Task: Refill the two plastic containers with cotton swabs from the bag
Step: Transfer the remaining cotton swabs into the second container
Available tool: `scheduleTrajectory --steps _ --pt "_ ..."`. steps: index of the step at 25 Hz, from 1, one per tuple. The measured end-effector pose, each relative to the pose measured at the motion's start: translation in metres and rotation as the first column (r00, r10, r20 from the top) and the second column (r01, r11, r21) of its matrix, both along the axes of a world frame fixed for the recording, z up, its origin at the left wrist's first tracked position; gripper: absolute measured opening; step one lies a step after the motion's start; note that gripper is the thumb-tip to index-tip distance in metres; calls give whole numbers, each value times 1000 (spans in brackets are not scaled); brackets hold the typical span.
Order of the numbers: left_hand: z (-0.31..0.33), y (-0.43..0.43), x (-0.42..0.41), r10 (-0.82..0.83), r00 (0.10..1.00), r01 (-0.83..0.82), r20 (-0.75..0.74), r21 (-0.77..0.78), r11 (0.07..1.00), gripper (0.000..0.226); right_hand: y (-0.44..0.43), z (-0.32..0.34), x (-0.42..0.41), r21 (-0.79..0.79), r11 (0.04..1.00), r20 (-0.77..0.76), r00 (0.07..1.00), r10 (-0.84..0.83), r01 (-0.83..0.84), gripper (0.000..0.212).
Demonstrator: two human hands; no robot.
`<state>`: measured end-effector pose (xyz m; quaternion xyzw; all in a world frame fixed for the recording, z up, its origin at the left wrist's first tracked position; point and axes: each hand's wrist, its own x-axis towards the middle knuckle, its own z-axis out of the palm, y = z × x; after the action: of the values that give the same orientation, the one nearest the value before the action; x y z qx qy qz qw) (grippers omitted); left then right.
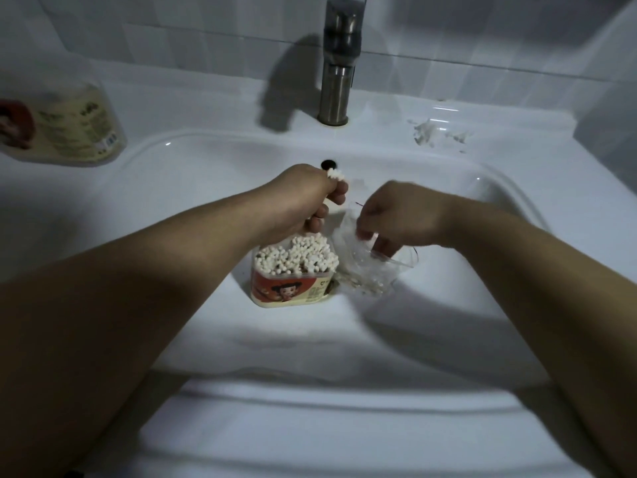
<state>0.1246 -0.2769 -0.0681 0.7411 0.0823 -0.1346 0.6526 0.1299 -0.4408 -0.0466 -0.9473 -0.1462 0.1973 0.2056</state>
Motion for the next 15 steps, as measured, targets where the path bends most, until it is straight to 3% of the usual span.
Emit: scheduleTrajectory --steps 2,4,8,15 --pt "-2 1 -1 -46 999 46 4 27 999 25 6 -10 -2 -235 956 -33 984 173 -176 24" --pt "-5 1 -3 -96 995 96 -1 54 994 24 14 -21 -3 -351 888 -80 954 290 -299 24" --pt "-7 2 -4 -138 990 138 -3 75 988 23 23 -39 0 -446 811 -86 920 382 -378 32" --pt "-8 1 -4 -165 986 164 9 97 982 23 32 -44 -5 -508 774 -20 903 429 -379 35"
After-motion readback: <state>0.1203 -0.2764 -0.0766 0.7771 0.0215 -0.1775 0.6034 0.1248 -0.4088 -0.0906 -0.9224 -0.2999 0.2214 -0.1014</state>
